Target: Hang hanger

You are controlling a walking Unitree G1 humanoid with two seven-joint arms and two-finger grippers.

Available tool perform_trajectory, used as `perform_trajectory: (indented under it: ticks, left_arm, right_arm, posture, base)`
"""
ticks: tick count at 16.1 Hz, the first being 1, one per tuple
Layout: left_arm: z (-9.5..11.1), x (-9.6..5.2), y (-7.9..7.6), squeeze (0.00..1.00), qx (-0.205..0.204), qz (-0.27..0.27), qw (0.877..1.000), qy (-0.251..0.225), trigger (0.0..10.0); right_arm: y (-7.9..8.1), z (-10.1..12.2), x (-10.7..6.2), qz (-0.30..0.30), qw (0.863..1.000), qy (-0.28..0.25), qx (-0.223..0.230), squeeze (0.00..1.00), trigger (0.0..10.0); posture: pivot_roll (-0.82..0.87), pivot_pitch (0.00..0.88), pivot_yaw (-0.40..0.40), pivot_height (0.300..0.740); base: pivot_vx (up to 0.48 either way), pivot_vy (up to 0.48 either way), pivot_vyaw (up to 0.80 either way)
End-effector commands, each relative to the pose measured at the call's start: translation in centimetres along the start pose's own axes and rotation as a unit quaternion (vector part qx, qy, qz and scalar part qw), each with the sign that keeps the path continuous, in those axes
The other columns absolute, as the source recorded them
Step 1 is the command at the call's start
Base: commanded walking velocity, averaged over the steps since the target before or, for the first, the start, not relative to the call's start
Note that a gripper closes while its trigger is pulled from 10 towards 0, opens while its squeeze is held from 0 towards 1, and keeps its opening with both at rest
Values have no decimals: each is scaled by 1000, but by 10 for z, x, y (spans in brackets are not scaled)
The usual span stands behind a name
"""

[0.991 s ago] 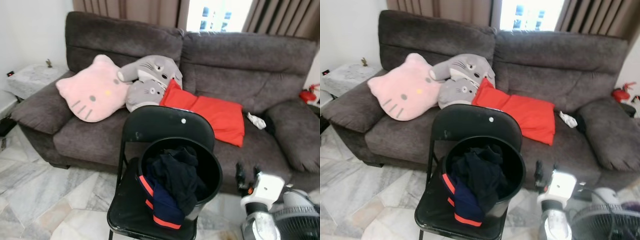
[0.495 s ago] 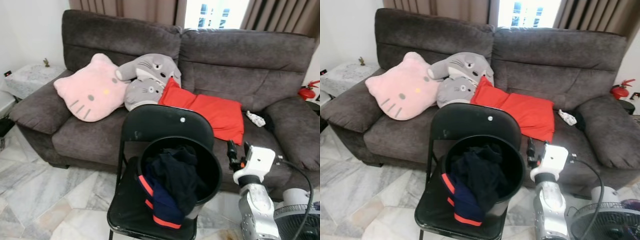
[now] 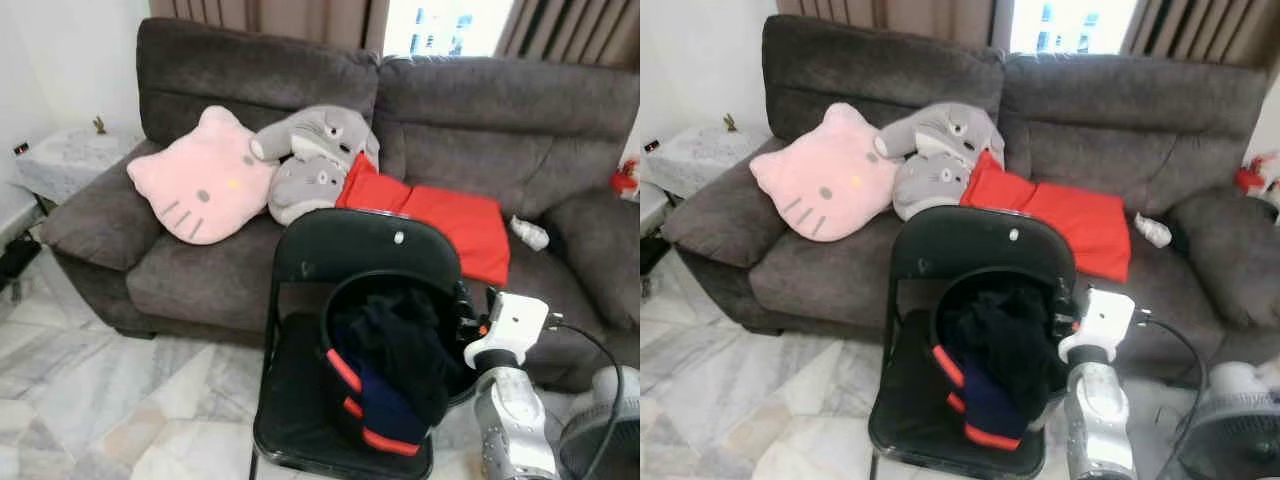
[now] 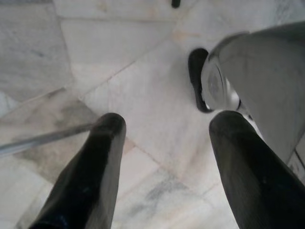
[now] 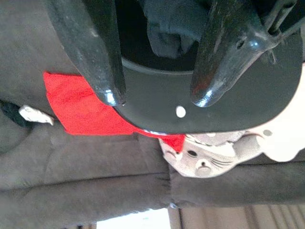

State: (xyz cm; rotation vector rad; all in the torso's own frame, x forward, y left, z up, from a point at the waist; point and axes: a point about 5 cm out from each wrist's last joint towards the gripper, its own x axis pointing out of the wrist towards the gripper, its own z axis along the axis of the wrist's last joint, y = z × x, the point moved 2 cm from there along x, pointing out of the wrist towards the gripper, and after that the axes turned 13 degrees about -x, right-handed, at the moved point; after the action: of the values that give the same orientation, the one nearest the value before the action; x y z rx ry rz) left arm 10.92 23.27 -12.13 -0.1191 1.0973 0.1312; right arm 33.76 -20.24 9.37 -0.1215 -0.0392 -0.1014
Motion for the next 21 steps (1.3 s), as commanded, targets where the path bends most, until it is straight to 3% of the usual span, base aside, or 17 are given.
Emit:
perform_trajectory:
  ticks: [1, 5, 9, 11, 21]
  left_arm:
    - [-8, -3, 5, 0, 5, -3, 1000, 6, 10000]
    - [-35, -8, -13, 0, 0, -22, 1000, 14, 10000]
    - [-46, -13, -5, 0, 10, -22, 999, 24, 10000]
    - [-26, -6, -9, 0, 12, -24, 1000, 11, 10000]
    - [-22, -4, -10, 0, 17, -24, 1000, 10, 10000]
  right_arm:
    - [0, 3, 2, -3, 1000, -2, 4, 0, 10000]
    - [0, 2, 2, -5, 1000, 1, 5, 0, 10000]
    - [1, 2, 2, -5, 1000, 1, 7, 0, 10000]
    - [3, 2, 2, -4, 1000, 1, 9, 0, 10000]
    - [7, -1, 2, -2, 1000, 9, 12, 0, 10000]
  posture:
    - [3, 0, -51, 740]
    - [6, 0, -51, 740]
    - [7, 0, -48, 740]
    - [9, 0, -46, 740]
    - [8, 0, -42, 740]
  base:
    - [0, 0, 0]
    - [0, 0, 0]
    - [0, 0, 0]
    - [0, 0, 0]
    - [219, 0, 0]
